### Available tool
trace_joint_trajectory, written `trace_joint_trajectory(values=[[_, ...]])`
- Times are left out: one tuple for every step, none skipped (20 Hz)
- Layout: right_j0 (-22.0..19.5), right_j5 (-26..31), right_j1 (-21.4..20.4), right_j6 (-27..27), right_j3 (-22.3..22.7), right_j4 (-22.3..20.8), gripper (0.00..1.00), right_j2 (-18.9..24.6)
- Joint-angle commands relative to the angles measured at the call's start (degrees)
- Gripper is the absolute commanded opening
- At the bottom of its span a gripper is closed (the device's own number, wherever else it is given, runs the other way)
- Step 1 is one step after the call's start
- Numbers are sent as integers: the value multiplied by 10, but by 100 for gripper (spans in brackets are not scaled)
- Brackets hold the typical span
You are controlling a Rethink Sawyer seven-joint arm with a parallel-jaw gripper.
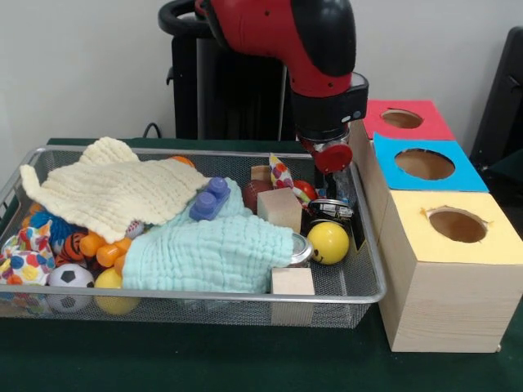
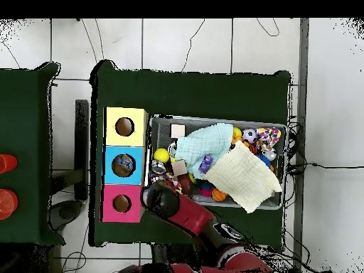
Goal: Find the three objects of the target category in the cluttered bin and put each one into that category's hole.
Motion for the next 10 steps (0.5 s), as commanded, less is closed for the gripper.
trace_joint_trajectory(values=[[-33,-41,147,48,12,-61,100,212],[-33,-40,149,50,9,-65,100,211],[-33,-41,152,51,9,-70,100,211],[-34,-41,153,52,8,-74,100,211],[-34,-42,156,54,7,-79,100,210],[-34,-42,157,55,6,-82,100,209],[-38,-45,162,57,6,-88,100,212],[-40,-44,166,57,5,-91,100,215],[-39,-47,167,60,6,-95,100,213],[-37,-49,168,60,4,-98,100,211]])
